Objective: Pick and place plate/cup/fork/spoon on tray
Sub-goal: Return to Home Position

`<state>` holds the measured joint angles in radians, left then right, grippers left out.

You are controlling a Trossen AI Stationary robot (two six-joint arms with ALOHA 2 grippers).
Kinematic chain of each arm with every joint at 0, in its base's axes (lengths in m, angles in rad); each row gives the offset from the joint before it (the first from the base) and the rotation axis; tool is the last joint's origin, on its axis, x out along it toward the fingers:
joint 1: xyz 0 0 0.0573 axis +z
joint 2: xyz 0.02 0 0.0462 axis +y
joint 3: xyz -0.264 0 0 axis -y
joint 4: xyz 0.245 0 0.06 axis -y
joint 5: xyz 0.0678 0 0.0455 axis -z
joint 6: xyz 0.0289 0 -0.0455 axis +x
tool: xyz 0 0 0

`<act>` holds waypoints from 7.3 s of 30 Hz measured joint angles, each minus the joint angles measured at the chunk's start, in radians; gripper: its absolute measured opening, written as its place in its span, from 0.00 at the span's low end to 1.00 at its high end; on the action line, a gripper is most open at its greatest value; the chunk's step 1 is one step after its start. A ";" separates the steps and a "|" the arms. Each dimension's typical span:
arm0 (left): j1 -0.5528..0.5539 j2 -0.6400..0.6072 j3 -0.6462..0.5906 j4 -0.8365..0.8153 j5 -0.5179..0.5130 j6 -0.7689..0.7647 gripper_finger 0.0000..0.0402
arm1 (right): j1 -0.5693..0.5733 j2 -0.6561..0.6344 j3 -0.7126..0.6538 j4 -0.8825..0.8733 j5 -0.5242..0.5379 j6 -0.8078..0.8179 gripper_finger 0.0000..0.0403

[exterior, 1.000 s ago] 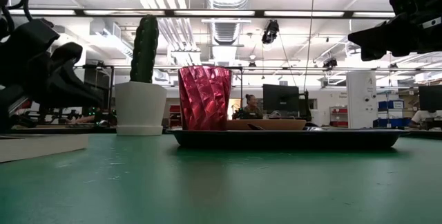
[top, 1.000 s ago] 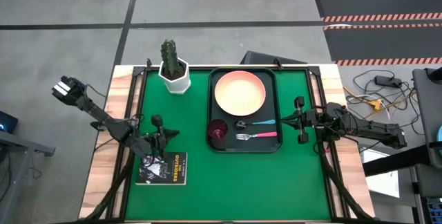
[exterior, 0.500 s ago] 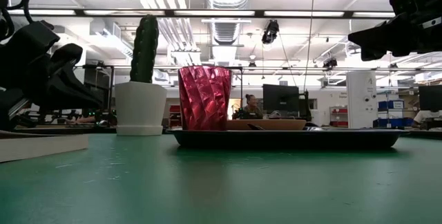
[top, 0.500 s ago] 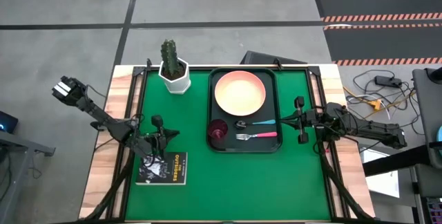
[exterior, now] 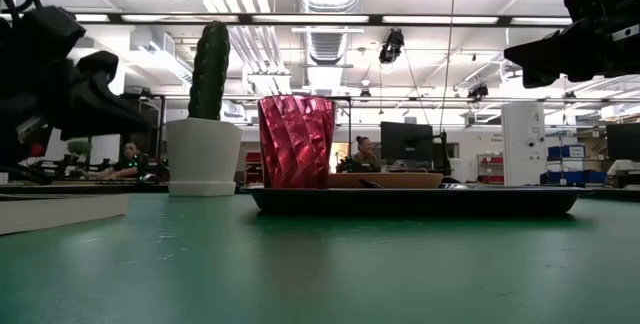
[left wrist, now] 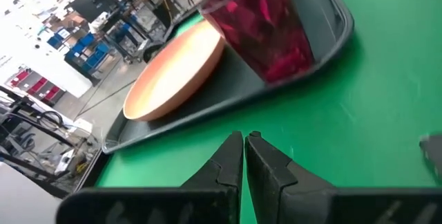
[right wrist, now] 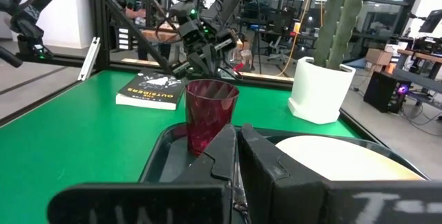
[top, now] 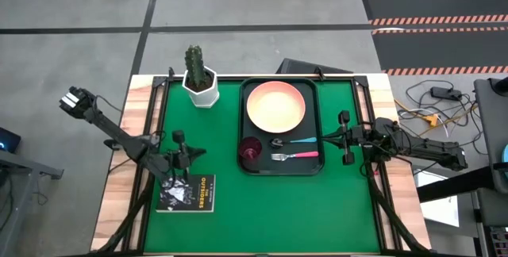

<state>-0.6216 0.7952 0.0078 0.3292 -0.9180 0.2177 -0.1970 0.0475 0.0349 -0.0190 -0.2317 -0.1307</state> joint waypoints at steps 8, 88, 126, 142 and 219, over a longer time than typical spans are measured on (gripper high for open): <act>0.000 -0.157 -0.001 0.001 -0.002 0.000 0.00 | 0.000 0.000 0.000 0.001 0.000 0.000 0.02; 0.687 -0.795 -0.004 -0.279 0.937 -0.164 0.00 | 0.000 0.000 0.007 -0.004 -0.003 0.000 0.02; 0.687 -0.703 -0.003 -0.207 0.934 -0.185 0.00 | 0.000 0.000 0.008 -0.006 -0.002 0.000 0.02; 0.687 -0.697 -0.003 -0.207 0.933 -0.185 0.00 | 0.000 0.001 0.008 -0.007 -0.003 0.000 0.02; 0.687 -0.665 -0.003 -0.207 0.933 -0.185 0.00 | 0.000 0.001 0.008 -0.007 -0.002 0.000 0.02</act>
<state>0.0654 0.1301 0.0044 0.1224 0.0152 0.0332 -0.1967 0.0486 0.0433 -0.0257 -0.2342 -0.1307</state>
